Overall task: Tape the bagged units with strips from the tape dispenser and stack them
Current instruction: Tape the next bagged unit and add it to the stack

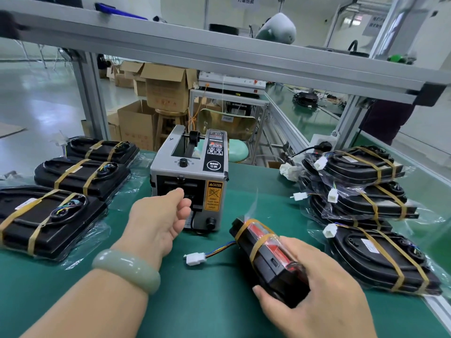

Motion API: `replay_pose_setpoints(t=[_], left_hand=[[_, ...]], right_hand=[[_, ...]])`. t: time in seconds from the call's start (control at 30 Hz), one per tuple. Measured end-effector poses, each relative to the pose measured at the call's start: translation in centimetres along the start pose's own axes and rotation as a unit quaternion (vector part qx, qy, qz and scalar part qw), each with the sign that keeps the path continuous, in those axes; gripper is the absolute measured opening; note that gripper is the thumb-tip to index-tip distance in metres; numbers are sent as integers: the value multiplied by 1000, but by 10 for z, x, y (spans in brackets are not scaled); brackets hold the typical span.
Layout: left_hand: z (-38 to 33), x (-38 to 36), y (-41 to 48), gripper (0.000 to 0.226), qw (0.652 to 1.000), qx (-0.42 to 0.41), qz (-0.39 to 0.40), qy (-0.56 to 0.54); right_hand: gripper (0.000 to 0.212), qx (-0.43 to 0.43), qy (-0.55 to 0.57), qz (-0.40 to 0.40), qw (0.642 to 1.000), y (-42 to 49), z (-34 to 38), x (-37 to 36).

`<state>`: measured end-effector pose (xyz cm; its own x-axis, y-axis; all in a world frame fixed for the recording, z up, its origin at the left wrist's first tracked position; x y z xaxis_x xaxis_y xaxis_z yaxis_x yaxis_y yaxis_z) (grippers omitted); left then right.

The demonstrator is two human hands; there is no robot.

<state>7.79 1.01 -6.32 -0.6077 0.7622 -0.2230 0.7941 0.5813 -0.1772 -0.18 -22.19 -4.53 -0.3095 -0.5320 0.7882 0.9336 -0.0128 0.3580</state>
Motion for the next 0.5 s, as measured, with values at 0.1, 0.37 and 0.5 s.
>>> replay_pose_setpoints(t=[0.1,0.37,0.5], left_hand=[[0,-3,1,11,1000,-6,-24,-13],[0,-12,2,12,993,-22,-111,-29],[4,-9,1,13,995,-18,-98,-25]], right_hand=[[68,7,-10,-10,1000,-1,2,1],[66,25,-24,-46,998,-2,9,0],[67,23,-16,-52,998,-2,7,0]])
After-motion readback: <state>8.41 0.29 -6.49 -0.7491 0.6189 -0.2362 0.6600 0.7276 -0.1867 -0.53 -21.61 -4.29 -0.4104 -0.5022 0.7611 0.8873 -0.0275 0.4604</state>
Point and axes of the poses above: each hand's wrist, its own y-axis towards the middle knuckle, its own x-axis out of the back of the hand, z = x × y, the point moved 2 cm from there along y, towards the middle knuckle, and after that the axes turned 14 degrees about -x, right-handed, at the moved point
